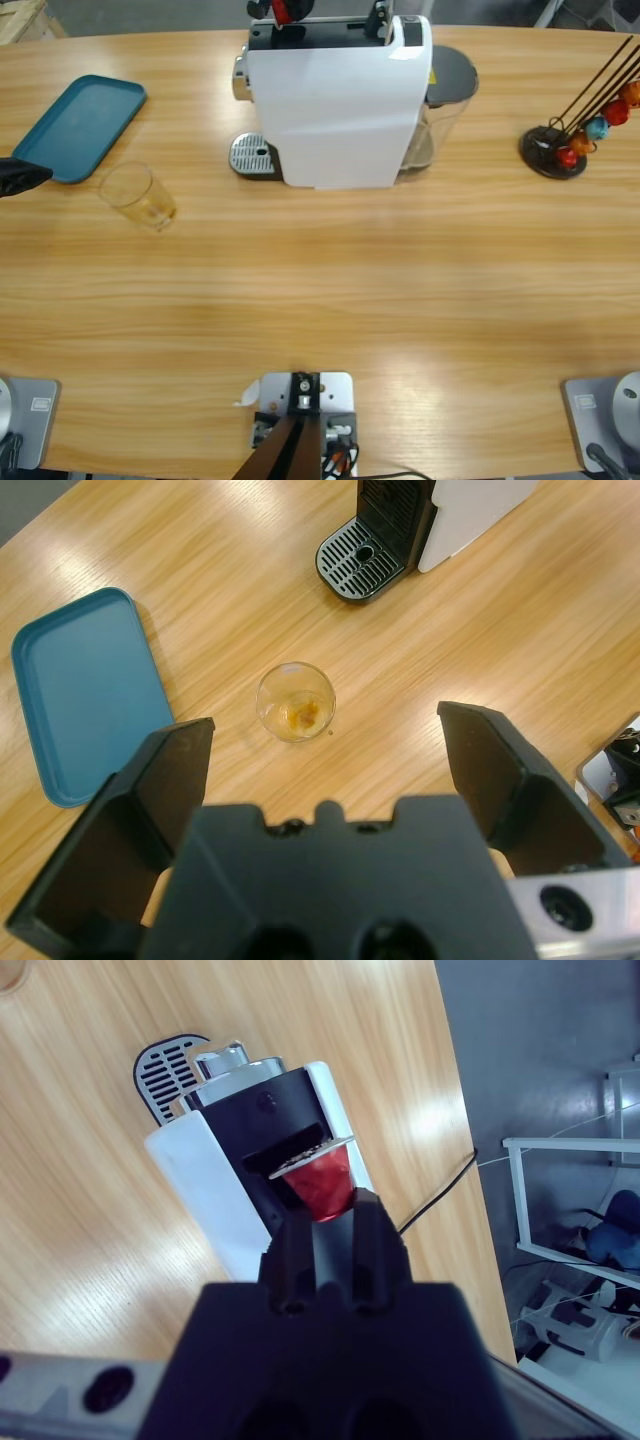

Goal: Pour coffee

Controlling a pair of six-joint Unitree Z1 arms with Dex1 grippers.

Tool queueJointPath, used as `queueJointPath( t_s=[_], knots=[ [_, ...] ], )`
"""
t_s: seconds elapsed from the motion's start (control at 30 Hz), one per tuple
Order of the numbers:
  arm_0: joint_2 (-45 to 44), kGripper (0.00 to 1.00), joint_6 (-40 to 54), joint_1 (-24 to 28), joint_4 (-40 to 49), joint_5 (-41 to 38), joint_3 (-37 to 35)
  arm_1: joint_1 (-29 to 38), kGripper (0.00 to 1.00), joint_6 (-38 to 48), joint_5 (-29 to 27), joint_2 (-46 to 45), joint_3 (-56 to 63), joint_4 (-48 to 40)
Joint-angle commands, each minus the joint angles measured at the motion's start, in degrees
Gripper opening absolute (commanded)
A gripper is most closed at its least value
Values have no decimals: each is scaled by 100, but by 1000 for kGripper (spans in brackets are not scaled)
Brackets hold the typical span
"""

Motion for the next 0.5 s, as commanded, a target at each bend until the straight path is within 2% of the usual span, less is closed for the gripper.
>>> queueJointPath(
  t_s=[0.03,0.5],
  knots=[
    [46,968,-24,-65,-43,-90,242,-75,11,152,-9,408,-2343,-4],
    [40,968,-24,-65,-61,-90,251,46,15,217,17,503,-2381,-53]
  ],
)
